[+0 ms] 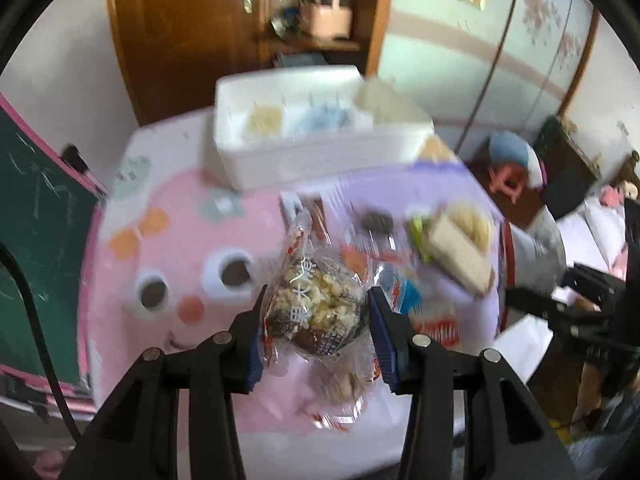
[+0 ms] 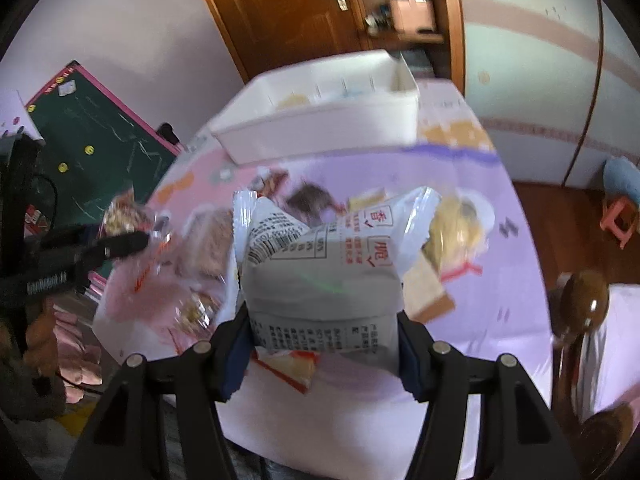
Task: Organize snacks
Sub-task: 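Carry both snacks over the white bin and open both grippers, then withdraw both grippers from the bin back toward the table snacks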
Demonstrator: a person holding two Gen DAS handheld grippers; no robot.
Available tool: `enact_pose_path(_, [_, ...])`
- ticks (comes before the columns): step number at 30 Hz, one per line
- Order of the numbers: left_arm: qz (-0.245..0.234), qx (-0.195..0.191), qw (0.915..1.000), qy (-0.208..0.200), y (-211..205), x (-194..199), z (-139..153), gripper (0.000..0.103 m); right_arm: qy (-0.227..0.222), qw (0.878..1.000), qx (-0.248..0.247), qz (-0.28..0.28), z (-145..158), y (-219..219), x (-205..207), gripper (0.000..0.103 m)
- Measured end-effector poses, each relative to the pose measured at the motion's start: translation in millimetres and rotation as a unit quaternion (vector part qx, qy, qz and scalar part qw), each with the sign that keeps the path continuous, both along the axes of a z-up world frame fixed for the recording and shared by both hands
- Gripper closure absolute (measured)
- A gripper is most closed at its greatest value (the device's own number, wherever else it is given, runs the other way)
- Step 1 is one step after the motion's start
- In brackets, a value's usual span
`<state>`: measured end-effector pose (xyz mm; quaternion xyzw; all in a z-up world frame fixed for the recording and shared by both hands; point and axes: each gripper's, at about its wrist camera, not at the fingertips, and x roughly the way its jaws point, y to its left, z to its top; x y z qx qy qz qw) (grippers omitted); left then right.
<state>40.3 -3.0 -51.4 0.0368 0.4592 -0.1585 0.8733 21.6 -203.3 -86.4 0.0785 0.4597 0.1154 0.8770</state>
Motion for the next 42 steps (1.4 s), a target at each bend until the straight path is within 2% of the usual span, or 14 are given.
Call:
enact_pose_path(6, [0.015, 0.009, 0.9979, -0.062, 3.3, 37.7, 52.6, 0.059, -0.050, 0.998, -0.023, 0.011, 49.8, 13.8, 37.5, 0.042])
enact_pose_path(11, [0.026, 0.010, 0.9960, -0.084, -0.8, 83.0, 84.0, 0.059, -0.090, 0.995, -0.031, 0.005, 88.7, 23.1, 83.7, 0.042])
enact_pose_path(16, [0.033, 0.024, 0.9943, -0.098, -15.3, 135.4, 99.2, 0.059, -0.117, 0.992, -0.050, -0.019, 109.8, 29.7, 132.0, 0.041])
enact_pose_path(19, [0.043, 0.038, 0.9937, -0.096, -24.0, 166.7, 96.1, 0.059, -0.125, 0.990, -0.049, -0.049, 115.3, 23.9, 168.9, 0.041])
enact_pose_path(24, [0.068, 0.056, 0.9934, -0.073, -35.0, 226.4, 74.7, 0.059, -0.110, 0.988, -0.052, -0.093, 106.5, 14.3, 231.1, 0.040])
enact_pose_path(29, [0.096, 0.079, 0.9912, -0.046, -42.2, 271.6, 38.1, 0.056, -0.079, 0.990, -0.081, -0.087, 83.1, 23.0, 274.4, 0.036])
enact_pose_path(31, [0.104, 0.082, 0.9904, -0.039, -41.4, 279.1, 26.0, 0.047, -0.063, 0.991, -0.087, -0.076, 72.0, 27.2, 281.5, 0.034])
enact_pose_path(33, [0.115, 0.078, 0.9899, -0.023, -38.2, 287.0, 13.9, 0.012, -0.046, 0.993, -0.091, -0.059, 60.0, 31.0, 285.9, 0.032])
enact_pose_path(35, [0.129, 0.071, 0.9889, -0.024, -33.6, 287.2, 8.9, 0.010, -0.046, 0.993, -0.095, -0.050, 53.1, 34.1, 285.9, 0.027])
enact_pose_path(38, [0.145, 0.059, 0.9876, -0.012, -26.0, 285.3, 2.9, 0.010, -0.061, 0.991, -0.105, -0.050, 48.4, 34.0, 277.8, 0.010])
enact_pose_path(42, [0.153, 0.057, 0.9865, -0.012, -18.4, 271.7, 4.0, 0.010, -0.055, 0.995, -0.073, -0.047, 49.6, 29.7, 266.5, 0.008])
